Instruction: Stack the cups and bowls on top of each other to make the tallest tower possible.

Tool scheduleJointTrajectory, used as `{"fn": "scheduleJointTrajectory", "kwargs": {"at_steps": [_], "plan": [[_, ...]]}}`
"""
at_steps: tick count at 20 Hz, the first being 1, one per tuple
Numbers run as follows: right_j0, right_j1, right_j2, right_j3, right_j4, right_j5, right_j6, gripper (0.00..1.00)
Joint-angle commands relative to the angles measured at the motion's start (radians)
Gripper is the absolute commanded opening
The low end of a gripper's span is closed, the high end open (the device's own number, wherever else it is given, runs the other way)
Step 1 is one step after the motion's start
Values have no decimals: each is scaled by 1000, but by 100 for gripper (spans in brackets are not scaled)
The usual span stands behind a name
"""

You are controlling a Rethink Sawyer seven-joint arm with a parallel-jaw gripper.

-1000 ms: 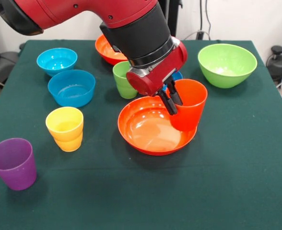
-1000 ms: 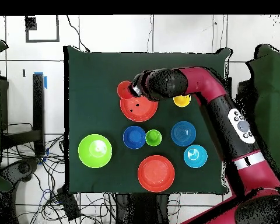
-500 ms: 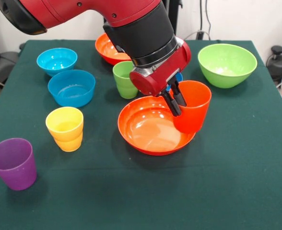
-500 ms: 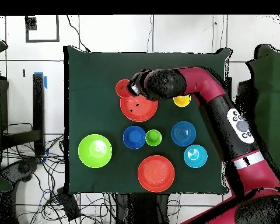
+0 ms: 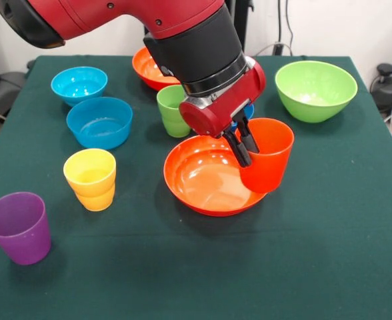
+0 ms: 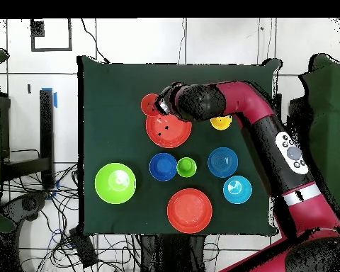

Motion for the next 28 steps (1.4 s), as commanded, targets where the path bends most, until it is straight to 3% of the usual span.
{"fn": "scheduleJointTrajectory", "kwargs": {"at_steps": [1,15,28], "plan": [[43,34,-47,32,-88,-6,-368,0],[98,0,-116,-25,-110,102,-370,0],[41,35,-89,-12,-61,87,-393,0]]}}
